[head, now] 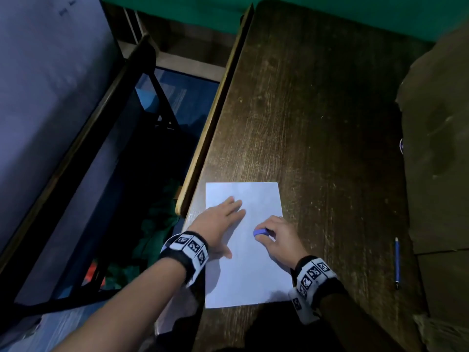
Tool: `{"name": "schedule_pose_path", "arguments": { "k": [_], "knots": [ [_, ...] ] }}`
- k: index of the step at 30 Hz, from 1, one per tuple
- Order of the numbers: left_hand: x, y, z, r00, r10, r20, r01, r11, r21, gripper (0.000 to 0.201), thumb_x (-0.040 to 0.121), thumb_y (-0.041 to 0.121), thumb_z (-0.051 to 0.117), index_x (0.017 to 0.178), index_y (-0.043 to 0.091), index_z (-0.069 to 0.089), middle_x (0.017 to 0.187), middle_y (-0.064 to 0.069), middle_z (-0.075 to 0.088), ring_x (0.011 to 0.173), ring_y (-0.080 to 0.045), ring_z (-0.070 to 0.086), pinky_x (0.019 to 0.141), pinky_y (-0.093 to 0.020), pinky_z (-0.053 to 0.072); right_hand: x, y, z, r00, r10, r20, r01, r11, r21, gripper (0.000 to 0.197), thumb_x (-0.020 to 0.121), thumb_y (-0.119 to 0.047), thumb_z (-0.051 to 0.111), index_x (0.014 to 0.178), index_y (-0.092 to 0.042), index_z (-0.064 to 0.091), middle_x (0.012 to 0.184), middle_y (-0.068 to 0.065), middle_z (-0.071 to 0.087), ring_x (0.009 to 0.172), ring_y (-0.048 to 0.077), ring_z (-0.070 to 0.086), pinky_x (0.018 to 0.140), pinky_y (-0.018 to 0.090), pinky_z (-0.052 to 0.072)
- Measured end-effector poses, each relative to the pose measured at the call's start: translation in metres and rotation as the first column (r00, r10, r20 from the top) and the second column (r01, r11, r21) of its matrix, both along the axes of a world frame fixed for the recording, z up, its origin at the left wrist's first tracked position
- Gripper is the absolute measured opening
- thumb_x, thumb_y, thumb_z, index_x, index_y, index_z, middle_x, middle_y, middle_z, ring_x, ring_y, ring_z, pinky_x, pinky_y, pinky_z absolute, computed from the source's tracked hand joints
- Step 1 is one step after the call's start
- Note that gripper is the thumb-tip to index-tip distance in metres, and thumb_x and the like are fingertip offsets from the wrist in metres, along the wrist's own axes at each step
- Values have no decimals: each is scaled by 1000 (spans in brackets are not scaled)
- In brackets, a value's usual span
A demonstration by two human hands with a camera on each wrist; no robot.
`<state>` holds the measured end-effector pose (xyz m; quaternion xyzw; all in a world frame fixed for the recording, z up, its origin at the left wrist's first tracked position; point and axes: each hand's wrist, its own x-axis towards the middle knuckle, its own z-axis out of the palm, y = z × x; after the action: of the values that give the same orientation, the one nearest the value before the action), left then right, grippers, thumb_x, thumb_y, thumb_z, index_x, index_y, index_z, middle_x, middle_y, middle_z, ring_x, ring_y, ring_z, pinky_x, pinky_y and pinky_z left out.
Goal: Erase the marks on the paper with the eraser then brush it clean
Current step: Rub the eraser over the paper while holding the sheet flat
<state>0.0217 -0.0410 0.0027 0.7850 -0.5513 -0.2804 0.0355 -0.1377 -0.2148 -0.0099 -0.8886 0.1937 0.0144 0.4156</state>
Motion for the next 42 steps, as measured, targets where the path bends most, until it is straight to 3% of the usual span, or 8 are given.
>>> {"name": "schedule_pose_path", "arguments": {
  "k": [5,10,16,21,26,31,36,42],
  "knots": [
    [-3,-1,-3,987,-115,112,98,985,144,145,60,78,77,162,17,-6,168,-4,-19,155,-27,-13,126,-43,8,0,19,8,995,69,-72,-71,997,-35,6,90,-29,65,93,-27,69,88,-11,61,79,6,59,76,27,51],
    [-8,-3,-3,985,-96,144,67,978,196,151,57,79,78,161,20,-14,167,-1,-26,154,-25,-19,126,-48,2,24,6,-1,946,-314,86,323,935,-145,8,87,-12,69,92,-14,75,87,1,65,76,17,63,76,26,52],
    [-9,-4,-4,989,-69,129,41,976,212,157,51,81,80,160,24,-17,166,0,-29,154,-25,-22,124,-52,-1,-20,55,12,967,255,-17,-255,967,-11,6,89,-17,62,84,-17,66,78,-9,50,70,5,49,71,19,42],
    [-12,-6,-4,988,-73,135,38,969,243,160,49,82,80,160,22,-18,165,-1,-31,153,-26,-24,125,-56,1,17,22,-3,969,-239,64,246,955,-166,8,90,-18,64,94,-17,71,90,0,63,76,18,62,76,27,51],
    [-15,-8,-1,985,-68,158,22,960,280,163,48,82,81,158,22,-23,162,-2,-38,150,-27,-31,123,-58,-3,-8,58,16,976,207,-63,-210,977,-46,18,91,-19,58,73,-17,57,74,0,51,67,15,51,68,29,45],
    [-17,-7,-1,984,-70,162,20,957,290,164,47,83,81,158,22,-23,162,-2,-36,151,-28,-29,123,-60,0,19,26,-5,965,-258,41,261,948,-182,8,89,-18,62,91,-16,70,88,0,62,75,19,61,73,31,53],
    [-15,-9,0,982,-75,173,20,954,301,165,47,85,79,157,20,-25,162,-3,-38,150,-29,-31,123,-61,0,-10,60,13,969,244,-31,-246,967,-63,11,91,-17,60,82,-15,65,76,-3,51,71,12,51,70,21,41],
    [-20,-9,1,980,-79,185,19,952,305,165,46,85,79,158,19,-24,162,-5,-36,151,-29,-29,123,-61,0,13,45,-7,975,-206,87,217,964,-155,5,87,-11,67,90,-13,71,83,2,60,72,17,57,71,25,47]
  ]
}}
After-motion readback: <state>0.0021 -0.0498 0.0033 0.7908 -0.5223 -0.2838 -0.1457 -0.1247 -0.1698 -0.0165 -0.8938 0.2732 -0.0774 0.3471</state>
